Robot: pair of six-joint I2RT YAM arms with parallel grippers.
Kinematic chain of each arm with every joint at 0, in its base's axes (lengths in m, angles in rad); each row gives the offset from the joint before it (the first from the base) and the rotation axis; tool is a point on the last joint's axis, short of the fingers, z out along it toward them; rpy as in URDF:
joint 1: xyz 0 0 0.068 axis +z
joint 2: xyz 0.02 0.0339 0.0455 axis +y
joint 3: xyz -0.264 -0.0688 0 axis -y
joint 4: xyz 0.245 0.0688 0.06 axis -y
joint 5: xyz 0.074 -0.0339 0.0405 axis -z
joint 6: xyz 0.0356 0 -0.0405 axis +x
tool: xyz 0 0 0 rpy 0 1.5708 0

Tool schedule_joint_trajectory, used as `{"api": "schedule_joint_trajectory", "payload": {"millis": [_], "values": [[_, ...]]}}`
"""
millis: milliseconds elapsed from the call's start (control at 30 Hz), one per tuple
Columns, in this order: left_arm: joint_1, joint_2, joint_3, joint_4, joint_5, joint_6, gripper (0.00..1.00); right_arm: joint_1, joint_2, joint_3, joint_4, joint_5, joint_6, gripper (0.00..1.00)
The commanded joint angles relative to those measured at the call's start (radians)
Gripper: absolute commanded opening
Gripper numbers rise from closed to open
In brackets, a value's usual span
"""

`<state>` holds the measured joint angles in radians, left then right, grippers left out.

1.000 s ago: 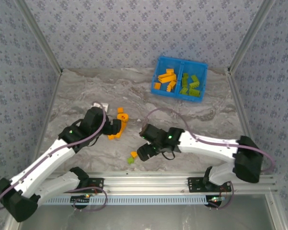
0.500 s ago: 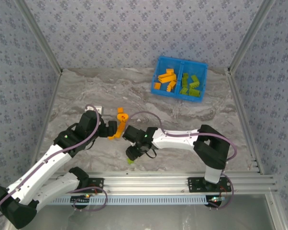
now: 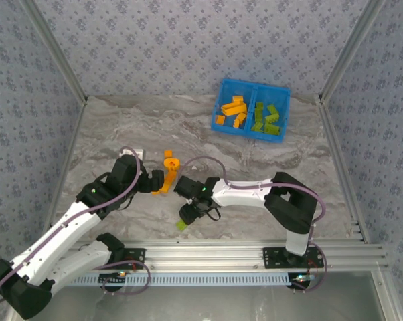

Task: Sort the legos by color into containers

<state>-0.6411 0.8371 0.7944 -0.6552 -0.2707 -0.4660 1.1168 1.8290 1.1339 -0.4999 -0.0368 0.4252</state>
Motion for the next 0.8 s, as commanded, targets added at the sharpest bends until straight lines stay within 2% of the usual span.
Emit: {"api": "schedule_joint_trajectory", "payload": {"millis": [0, 233, 367, 467, 533, 633, 767], "values": [[0.008, 0.007, 0.003, -0.003, -0.011, -0.014, 0.99, -0.003, 0.032, 0.0, -0.04, 0.012, 0.009, 0.57], [0.008, 0.006, -0.001, 0.0, -0.014, -0.014, 0.99, -0.021, -0.031, -0.022, -0.027, 0.06, 0.035, 0.32], [0.008, 0.002, 0.003, 0.008, -0.003, -0.01, 0.99, -0.048, -0.156, -0.044, -0.049, 0.129, 0.069, 0.28], [0.008, -0.022, 0.0, 0.039, 0.039, 0.014, 0.99, -0.09, -0.284, -0.029, -0.093, 0.209, 0.045, 0.28], [0.008, -0.053, -0.011, 0.075, 0.072, 0.032, 0.99, -0.138, -0.35, -0.004, -0.109, 0.262, 0.01, 0.28], [0.008, -0.109, -0.041, 0.128, 0.103, 0.042, 0.99, -0.262, -0.399, 0.049, -0.113, 0.335, -0.057, 0.29], [0.008, -0.169, -0.062, 0.142, 0.126, 0.044, 0.99, -0.433, -0.314, 0.218, -0.075, 0.4, -0.161, 0.29]]}}
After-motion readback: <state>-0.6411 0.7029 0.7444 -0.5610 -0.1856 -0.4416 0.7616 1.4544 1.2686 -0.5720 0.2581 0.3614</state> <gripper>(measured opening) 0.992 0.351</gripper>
